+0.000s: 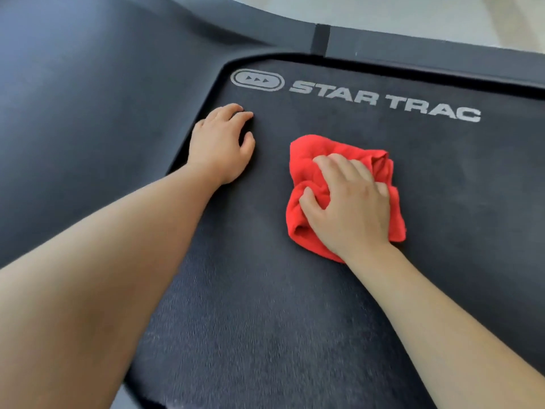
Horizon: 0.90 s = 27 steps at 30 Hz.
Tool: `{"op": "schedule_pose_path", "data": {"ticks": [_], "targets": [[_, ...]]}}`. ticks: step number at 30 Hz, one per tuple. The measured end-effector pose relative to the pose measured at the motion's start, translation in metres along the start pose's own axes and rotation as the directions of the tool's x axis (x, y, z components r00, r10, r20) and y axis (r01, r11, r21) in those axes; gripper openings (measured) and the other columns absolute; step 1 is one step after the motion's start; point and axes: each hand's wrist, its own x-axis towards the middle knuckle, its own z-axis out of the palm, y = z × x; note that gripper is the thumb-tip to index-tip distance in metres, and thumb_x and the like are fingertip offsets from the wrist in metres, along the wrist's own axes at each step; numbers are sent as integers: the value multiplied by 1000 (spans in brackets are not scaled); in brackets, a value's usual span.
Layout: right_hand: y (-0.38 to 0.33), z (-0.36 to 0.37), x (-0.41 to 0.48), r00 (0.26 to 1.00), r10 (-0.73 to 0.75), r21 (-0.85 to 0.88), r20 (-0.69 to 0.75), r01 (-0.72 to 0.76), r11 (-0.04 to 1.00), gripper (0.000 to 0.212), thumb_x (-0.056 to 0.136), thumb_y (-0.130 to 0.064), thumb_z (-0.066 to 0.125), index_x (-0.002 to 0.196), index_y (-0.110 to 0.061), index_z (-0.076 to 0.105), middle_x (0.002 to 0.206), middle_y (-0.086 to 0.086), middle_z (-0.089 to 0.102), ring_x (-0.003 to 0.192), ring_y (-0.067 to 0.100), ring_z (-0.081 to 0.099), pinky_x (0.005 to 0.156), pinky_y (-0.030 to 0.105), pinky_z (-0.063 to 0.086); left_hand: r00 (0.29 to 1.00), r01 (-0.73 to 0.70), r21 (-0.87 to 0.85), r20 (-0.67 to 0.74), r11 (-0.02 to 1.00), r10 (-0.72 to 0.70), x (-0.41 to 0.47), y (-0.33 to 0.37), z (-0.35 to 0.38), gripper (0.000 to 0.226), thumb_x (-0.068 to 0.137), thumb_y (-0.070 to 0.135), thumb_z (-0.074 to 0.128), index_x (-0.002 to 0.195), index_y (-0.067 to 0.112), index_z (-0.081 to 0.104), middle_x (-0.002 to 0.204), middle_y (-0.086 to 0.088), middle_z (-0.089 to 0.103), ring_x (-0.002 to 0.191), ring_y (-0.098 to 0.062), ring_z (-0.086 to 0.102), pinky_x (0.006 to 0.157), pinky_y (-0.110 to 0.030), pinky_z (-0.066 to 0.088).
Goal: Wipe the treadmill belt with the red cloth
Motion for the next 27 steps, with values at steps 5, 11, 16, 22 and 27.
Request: {"op": "schedule_pose_path", "data": {"ticks": [5, 11, 16, 22, 27], "targets": [[-7, -11, -42, 1000, 1, -17, 5, -1, 1000, 47, 79, -44, 45, 121, -25, 56, 125, -6, 57, 116, 20, 49, 79, 39, 39, 996, 9, 49, 93, 999, -13, -30, 10, -13, 44, 92, 24, 40, 134, 16, 47, 142, -5, 43, 129, -28, 39, 100, -44, 39], [-54, -24, -97, 996, -37, 42, 78, 33, 999, 47, 77, -42, 47, 120, -24, 58, 128, -4, 56, 116, 22, 50, 80, 40, 40, 950, -158, 112, 287, 981, 120, -162, -7, -79, 45, 91, 33, 44, 133, 20, 47, 138, -2, 47, 122, -27, 48, 92, -43, 46], [-114, -15, -132, 985, -148, 92, 94, 139, 986, 41, 76, -40, 52, 112, -25, 61, 123, -3, 60, 111, 24, 54, 76, 41, 42, 982, -101, 207, 180, 973, 64, -255, -32, -131, 42, 86, 37, 40, 120, 23, 60, 123, 3, 59, 111, -21, 58, 90, -38, 44], [-132, -6, -136, 986, -147, 68, 73, 142, 987, 43, 75, -41, 51, 113, -25, 61, 123, -4, 61, 114, 24, 54, 77, 41, 43, 975, -105, 278, 220, 955, 43, -261, -29, -126, 34, 81, 34, 56, 114, 27, 64, 123, 3, 58, 116, -21, 54, 89, -36, 43], [-140, 10, -93, 985, -150, 65, 85, 144, 987, 44, 76, -44, 49, 114, -25, 59, 122, -5, 59, 112, 23, 51, 79, 41, 40, 979, -120, 303, 193, 946, 63, -263, -33, -124, 38, 80, 39, 47, 111, 27, 64, 120, 4, 59, 117, -18, 54, 85, -33, 45]]}}
